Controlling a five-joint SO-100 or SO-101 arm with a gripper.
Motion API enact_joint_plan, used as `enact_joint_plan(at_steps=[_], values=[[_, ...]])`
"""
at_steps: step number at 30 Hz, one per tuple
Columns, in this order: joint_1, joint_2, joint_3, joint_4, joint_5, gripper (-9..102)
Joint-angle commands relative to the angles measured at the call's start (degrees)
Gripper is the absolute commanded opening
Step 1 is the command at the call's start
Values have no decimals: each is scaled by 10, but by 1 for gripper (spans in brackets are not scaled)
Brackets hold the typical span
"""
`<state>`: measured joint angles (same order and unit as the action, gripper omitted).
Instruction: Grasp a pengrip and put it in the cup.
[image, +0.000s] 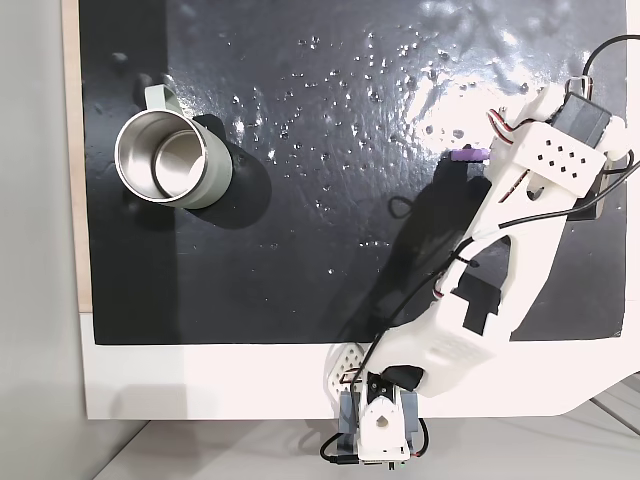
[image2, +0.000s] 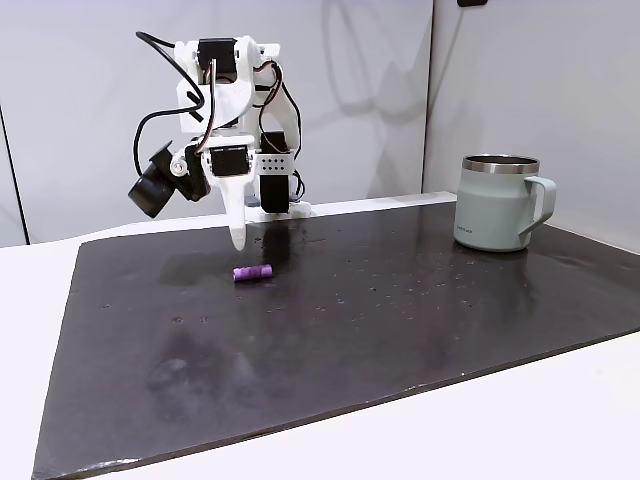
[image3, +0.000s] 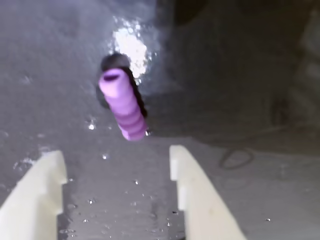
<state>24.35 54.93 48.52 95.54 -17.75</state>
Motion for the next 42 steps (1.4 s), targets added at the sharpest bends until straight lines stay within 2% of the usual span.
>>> enact_joint_plan(at_steps=[1,14,25,28,32,42], values=[[6,-14,-51,9,-9,21],[-6,-144,-142,10,-26,21],[-25,-182,-186,10,-42,20],[-30,-185,-186,11,-43,15],[-32,-185,-186,11,-44,0],[-42,-117,-153,13,-41,0]])
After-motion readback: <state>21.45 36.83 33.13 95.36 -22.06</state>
